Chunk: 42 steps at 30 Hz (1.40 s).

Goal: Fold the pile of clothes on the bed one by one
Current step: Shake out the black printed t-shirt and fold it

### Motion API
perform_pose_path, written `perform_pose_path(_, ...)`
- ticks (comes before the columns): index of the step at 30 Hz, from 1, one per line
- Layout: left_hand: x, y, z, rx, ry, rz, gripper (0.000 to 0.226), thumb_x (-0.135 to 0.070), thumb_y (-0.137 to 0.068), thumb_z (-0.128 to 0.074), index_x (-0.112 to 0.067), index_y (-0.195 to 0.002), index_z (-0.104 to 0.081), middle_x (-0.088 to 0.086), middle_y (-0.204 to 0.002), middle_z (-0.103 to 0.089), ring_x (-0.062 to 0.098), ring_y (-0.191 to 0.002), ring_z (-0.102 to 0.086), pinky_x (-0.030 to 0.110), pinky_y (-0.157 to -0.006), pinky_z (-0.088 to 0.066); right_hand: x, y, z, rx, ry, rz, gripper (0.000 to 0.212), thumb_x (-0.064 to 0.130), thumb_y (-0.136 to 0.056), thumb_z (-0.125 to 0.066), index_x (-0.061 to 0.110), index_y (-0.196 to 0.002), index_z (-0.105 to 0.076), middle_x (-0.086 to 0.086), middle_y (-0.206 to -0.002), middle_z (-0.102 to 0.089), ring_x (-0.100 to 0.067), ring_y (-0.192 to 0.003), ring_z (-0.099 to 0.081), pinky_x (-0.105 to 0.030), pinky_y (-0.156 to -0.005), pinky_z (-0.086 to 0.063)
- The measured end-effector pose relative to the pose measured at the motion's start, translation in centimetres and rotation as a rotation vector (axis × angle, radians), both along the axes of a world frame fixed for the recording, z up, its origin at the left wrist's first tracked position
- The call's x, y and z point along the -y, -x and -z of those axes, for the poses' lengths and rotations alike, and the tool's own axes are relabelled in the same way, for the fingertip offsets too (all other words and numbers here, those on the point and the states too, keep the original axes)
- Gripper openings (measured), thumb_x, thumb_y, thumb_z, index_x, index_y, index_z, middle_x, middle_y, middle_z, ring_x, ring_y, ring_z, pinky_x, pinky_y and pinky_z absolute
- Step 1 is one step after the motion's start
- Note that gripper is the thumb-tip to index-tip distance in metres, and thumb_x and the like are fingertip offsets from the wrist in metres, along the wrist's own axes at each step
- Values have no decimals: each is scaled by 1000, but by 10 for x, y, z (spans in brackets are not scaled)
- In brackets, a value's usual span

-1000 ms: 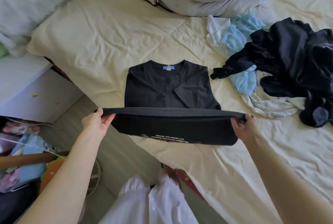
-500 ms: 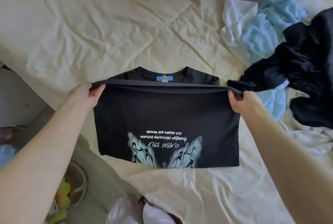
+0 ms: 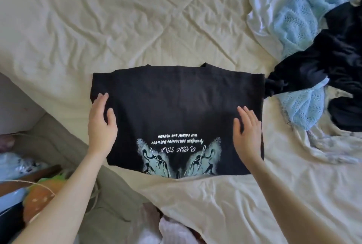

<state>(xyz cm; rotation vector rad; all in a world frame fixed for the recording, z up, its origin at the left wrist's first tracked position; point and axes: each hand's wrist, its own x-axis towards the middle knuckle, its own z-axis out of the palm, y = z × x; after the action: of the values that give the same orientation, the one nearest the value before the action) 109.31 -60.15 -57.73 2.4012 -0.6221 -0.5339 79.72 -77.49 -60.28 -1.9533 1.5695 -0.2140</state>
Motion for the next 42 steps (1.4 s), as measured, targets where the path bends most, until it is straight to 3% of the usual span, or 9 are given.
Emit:
perform_pose_path(4, -64, 35, 26, -98, -331, 260, 56, -16, -99, -42, -12, -150, -19, 10, -159, -2, 27, -146, -5, 41, -116, -16, -65, 50, 15, -318, 6, -287, 45, 17, -93, -57, 13, -138, -49, -13, -149, -37, -32, -140, -29, -55, -114, -17)
perform_pose_path(9, -115, 63, 40, -265, -560, 262, 61, -26, -100, -37, -21, -152, -6, 9, -159, 5, 29, -146, -5, 44, -113, -21, -78, 90, 16, -448, -94, -86, 48, 20, -96, -50, 15, -143, -41, -12, -154, -29, -29, -143, -23, -48, -114, -16)
perform_pose_path(18, -104, 58, 61, -431, -224, -254, 59, -15, -101, -40, -12, -151, -9, 7, -157, -16, 24, -141, -25, 34, -114, -23, -50, 89, 8, 59, -559, 896, 38, 27, -93, -59, -4, -115, -57, -12, -98, -58, -24, -82, -56, -38, -76, -53)
perform_pose_path(22, -103, 43, 65, -620, -176, -541, 42, -20, -100, -45, -10, -140, -38, 10, -141, -45, 24, -126, -44, 36, -102, -35, -46, 85, 3, 339, -904, 1252, 14, 21, -93, -59, 10, -87, -53, -1, -84, -48, -4, -102, -56, -25, -92, -48)
perform_pose_path(24, -107, 37, 61, -737, -141, -634, 32, -17, -96, -53, -6, -127, -51, 11, -133, -53, 25, -118, -49, 40, -100, -40, -47, 87, -1, 504, -1036, 1363, 13, 18, -95, -54, 11, -85, -50, 3, -90, -49, -3, -90, -55, -19, -75, -45)
perform_pose_path(29, -130, 25, 41, -914, 19, -744, 12, -16, -92, -59, -4, -95, -57, 10, -112, -60, 25, -104, -57, 36, -87, -48, -51, 97, -8, 737, -975, 1463, 8, 11, -95, -51, 10, -89, -55, 2, -96, -60, -16, -87, -61, -33, -76, -49)
perform_pose_path(35, -138, 25, 23, -987, 83, -791, 22, -22, -93, -57, -6, -106, -50, 7, -101, -61, 24, -92, -59, 37, -86, -46, -51, 95, -11, 700, -899, 1380, 11, 9, -98, -46, 5, -101, -56, -3, -107, -61, -22, -101, -59, -33, -84, -49)
perform_pose_path(40, -129, 37, 6, -1030, 277, -907, 18, -18, -97, -51, -4, -109, -50, 13, -108, -59, 29, -98, -58, 42, -96, -45, -63, 85, -15, 99, -466, 950, 31, 6, -92, -52, -9, -119, -51, -10, -102, -55, -26, -94, -55, -40, -95, -46)
perform_pose_path(42, -126, 48, -5, -900, 303, -906, 11, -13, -97, -51, -4, -103, -54, 12, -102, -62, 26, -91, -61, 40, -90, -48, -74, 77, -17, -142, -163, 609, 40, 8, -89, -56, -5, -126, -50, -15, -120, -54, -31, -113, -50, -38, -100, -36)
